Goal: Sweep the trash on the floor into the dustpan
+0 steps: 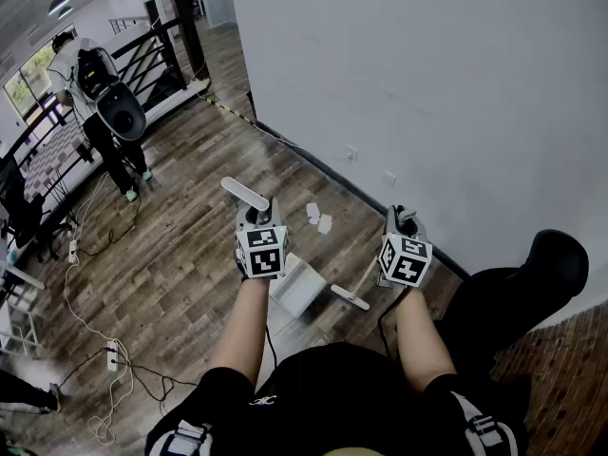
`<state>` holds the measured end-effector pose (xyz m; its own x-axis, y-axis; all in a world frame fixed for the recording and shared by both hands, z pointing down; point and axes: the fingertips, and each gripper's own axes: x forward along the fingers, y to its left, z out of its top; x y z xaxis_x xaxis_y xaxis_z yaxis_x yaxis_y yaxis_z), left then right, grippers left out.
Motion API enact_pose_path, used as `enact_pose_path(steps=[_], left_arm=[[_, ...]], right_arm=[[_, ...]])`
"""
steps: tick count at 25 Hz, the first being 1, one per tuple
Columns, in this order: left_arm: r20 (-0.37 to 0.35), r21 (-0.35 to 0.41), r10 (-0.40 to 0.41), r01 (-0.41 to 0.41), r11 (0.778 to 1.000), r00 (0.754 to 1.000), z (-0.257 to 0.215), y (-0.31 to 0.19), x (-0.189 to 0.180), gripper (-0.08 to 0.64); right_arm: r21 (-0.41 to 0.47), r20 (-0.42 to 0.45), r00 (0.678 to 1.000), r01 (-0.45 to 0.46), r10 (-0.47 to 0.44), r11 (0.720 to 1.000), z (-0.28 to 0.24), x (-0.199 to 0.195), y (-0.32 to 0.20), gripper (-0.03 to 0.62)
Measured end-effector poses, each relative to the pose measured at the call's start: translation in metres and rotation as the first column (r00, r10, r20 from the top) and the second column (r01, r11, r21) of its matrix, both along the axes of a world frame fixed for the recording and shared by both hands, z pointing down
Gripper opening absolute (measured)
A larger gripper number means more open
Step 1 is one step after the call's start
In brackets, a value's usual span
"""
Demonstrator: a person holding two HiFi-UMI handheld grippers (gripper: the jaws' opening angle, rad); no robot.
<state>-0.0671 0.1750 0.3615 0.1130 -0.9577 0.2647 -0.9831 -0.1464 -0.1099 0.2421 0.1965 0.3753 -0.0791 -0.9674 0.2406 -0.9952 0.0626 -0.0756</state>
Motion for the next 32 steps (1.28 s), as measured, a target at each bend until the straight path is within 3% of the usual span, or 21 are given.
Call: enact_pose_path(steps=[10, 23, 32], left_arm=[[-0.024, -0.028, 0.028, -0.028, 0.999, 0.999, 0.010, -0.005, 0.016, 0.086], [-0.005, -0.019, 0.066, -0.066, 0.998, 0.998, 0.019, -0.015, -0.014, 0.086], [0.016, -0.042, 0.065, -0.064, 0.997, 0.998, 0.021, -0.046, -0.037, 0.086]], right_arm=[[0.025, 0.021, 1.000, 0.023, -0.023, 0.999, -0.002, -0.003, -0.013, 0.065], [0.014, 0.034, 0.997, -0.070, 0.069, 0.997, -0.004, -0.004, -0.017, 0.066], [0.016, 0.023, 0.995, -0.098, 0.097, 0.995, -0.011, -0.004, -0.048, 0.066]])
